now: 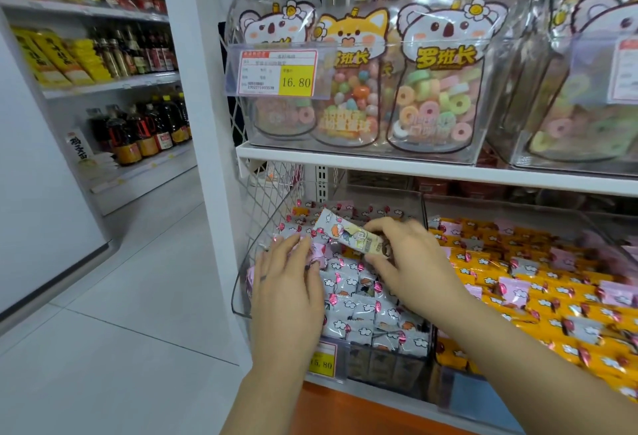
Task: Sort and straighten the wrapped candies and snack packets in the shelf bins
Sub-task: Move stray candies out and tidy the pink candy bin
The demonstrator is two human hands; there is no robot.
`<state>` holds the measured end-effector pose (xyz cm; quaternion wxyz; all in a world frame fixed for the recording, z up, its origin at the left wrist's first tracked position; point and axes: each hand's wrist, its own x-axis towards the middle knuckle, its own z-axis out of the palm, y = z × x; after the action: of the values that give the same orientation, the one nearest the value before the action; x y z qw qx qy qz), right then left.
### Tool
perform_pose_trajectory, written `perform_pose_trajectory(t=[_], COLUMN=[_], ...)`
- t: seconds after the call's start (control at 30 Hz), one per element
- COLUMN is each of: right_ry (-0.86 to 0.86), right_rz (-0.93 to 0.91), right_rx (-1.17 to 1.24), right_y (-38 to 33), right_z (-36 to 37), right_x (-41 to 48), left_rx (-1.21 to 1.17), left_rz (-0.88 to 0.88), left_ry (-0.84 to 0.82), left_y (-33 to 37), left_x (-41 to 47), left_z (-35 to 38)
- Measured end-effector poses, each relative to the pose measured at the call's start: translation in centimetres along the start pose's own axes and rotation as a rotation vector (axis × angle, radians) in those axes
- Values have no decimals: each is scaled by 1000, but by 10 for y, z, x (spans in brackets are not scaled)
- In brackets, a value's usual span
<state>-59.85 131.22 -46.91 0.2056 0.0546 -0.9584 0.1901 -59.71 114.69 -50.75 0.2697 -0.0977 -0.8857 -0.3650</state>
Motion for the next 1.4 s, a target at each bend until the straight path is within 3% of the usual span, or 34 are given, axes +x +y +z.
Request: perform_pose_trajectory(t=[0.13, 0.23, 0.4, 0.57, 0.7, 0.97, 1.23, 1.4], right_ry=[-42, -62, -128, -138, -170, -209, -223, -250], right_rz=[-29, -27, -47, -45, 0, -36, -25, -6], right_rx=[130, 133, 105, -167, -141, -360, -337, -322], right_y=[2, 0, 5, 18, 22, 17, 16, 16], right_z=[-3, -7, -8, -7, 4, 7, 6, 6], right_x=[-11, -15, -21, -25, -26, -20, -20, -19], left_rx=[-442, -547, -454, -331, -284, -295, -250, -155], left_rz=[-241, -261, -168, -94, -40, -74, -90, 4], left_ry=[-129, -205, -246, -222, -230, -244, -303, -332], left_y=[24, 31, 33, 31, 31, 25, 23, 30], left_x=[0, -1, -3, 2, 5, 7, 10, 10], left_z=[-6, -3, 4, 13, 17, 18, 9, 7])
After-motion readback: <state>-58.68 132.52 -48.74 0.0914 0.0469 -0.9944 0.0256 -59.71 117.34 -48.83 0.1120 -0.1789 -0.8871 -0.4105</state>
